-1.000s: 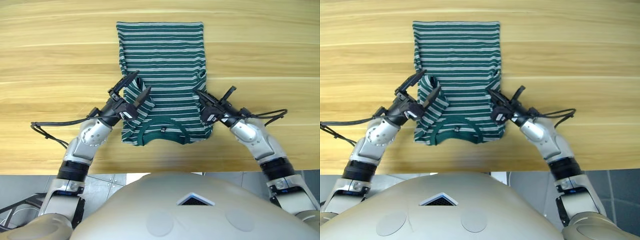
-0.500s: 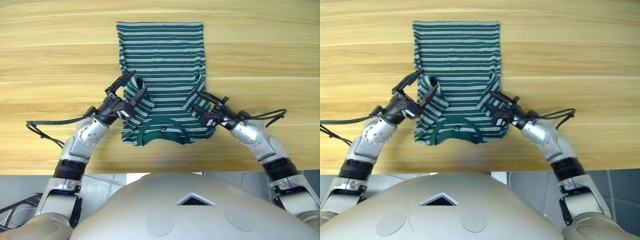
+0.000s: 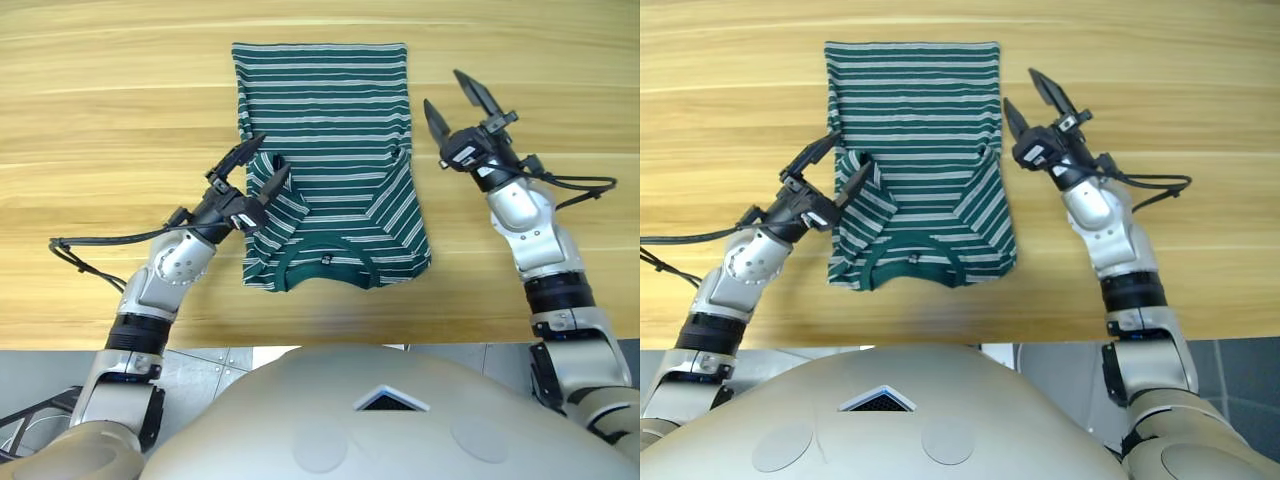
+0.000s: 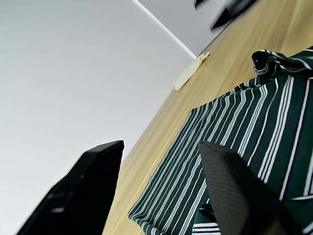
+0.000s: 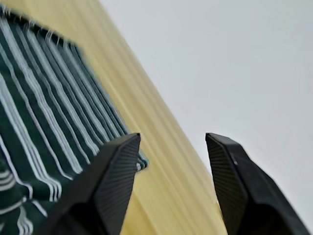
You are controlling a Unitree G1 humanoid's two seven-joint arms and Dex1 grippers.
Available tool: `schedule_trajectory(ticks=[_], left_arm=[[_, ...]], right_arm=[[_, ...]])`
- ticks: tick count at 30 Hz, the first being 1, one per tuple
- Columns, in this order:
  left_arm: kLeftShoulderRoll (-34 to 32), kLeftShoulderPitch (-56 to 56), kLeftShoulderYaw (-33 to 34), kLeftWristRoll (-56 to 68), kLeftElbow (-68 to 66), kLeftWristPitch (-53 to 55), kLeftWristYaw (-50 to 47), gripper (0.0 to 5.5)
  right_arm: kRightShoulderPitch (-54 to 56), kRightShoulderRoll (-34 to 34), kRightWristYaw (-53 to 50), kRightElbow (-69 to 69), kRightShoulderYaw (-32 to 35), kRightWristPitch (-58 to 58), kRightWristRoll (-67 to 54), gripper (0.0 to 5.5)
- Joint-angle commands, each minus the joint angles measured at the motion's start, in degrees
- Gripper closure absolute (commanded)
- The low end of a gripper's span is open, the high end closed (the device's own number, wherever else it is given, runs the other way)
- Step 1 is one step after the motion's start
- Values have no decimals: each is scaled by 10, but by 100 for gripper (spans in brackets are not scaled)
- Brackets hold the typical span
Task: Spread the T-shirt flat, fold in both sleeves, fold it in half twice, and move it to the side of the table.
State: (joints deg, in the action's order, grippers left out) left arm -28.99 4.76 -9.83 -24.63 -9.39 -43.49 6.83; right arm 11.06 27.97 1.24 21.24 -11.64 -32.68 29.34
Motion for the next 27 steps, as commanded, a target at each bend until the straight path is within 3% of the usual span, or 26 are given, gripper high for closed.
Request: schedule_trajectory(ticks=[1, 16, 21, 24, 27], left_arm=[[-3, -8, 3, -5, -6, -2, -5, 261], [5, -22, -3, -9, -9, -2, -8, 261], [0, -26, 2, -14, -16, -1, -12, 261], [-31, -15, 30, -22, -16, 8, -18, 261], [-88, 10, 69, -32, -12, 19, -9, 261]], right_arm=[[44, -17, -35, 72, -34, 0, 50, 303], [109, -88, -65, 213, -145, -10, 109, 303], [138, -90, -103, 270, -150, -15, 111, 303], [103, -52, -99, 191, -124, -84, 62, 303], [17, 5, -40, -8, -62, -144, -104, 303]])
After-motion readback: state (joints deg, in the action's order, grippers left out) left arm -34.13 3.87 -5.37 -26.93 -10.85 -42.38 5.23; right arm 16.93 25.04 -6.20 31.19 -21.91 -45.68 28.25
